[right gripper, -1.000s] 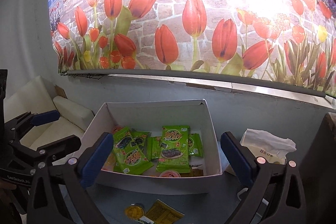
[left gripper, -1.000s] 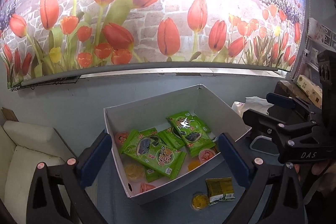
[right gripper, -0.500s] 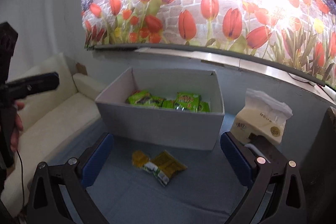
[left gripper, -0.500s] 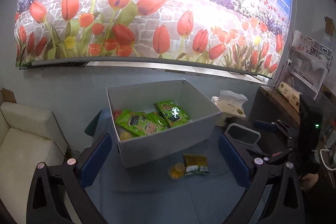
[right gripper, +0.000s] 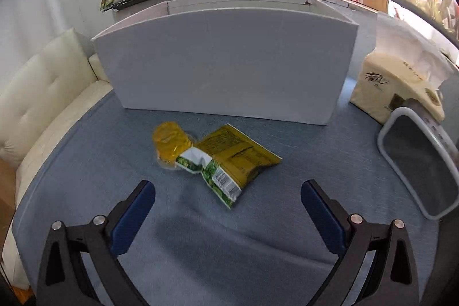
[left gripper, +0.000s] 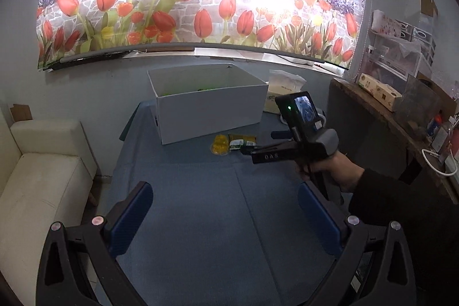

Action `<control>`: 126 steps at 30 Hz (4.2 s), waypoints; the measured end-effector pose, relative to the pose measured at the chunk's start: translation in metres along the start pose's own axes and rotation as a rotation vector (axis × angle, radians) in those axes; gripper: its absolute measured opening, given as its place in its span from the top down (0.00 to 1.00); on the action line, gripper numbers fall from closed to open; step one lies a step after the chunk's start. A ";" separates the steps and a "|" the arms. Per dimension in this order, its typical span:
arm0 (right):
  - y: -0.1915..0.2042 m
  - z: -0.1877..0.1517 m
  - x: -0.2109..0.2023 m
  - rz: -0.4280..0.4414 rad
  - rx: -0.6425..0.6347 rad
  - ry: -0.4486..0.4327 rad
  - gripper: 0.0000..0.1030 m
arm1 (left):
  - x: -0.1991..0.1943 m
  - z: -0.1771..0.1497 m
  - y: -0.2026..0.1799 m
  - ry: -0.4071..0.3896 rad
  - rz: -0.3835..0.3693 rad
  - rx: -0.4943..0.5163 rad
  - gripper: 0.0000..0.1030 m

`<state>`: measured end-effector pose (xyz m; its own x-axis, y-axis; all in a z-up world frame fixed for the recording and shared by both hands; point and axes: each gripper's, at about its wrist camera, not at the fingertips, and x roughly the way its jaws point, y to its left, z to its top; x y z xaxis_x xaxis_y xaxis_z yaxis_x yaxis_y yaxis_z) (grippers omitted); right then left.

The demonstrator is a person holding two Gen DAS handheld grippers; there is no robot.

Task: Organize snacks

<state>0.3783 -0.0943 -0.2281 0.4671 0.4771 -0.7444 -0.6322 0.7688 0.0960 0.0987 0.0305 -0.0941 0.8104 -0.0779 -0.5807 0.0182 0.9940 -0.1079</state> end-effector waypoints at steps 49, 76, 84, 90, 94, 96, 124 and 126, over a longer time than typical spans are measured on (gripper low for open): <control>-0.031 -0.063 -0.181 -0.057 0.133 -0.179 0.71 | 0.272 0.051 -0.001 0.223 0.114 0.005 0.00; -0.002 -0.100 -0.191 -0.002 0.181 -0.184 0.71 | 0.273 0.058 -0.001 0.195 0.096 0.004 0.61; -0.003 -0.044 -0.183 0.011 0.130 -0.229 0.71 | 0.185 0.106 0.006 0.038 0.018 -0.019 0.61; -0.007 0.043 -0.165 0.045 0.071 -0.294 0.71 | 0.157 0.170 0.024 -0.068 0.033 -0.016 0.61; -0.009 0.107 -0.141 0.042 0.052 -0.289 0.71 | 0.163 0.215 0.043 -0.077 0.055 -0.022 0.61; -0.012 0.137 -0.126 0.038 0.052 -0.271 0.71 | 0.171 0.230 0.052 -0.070 0.057 -0.028 0.61; -0.054 0.169 -0.070 -0.076 0.123 -0.282 0.09 | 0.253 0.222 0.089 0.087 0.137 -0.060 0.00; -0.055 0.169 -0.074 -0.087 0.131 -0.291 0.09 | 0.251 0.221 0.089 0.086 0.134 -0.059 0.00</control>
<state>0.4829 -0.0996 -0.0664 0.6845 0.4947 -0.5355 -0.5065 0.8510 0.1387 0.4330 0.1160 -0.0705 0.7502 0.0459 -0.6596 -0.1229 0.9899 -0.0710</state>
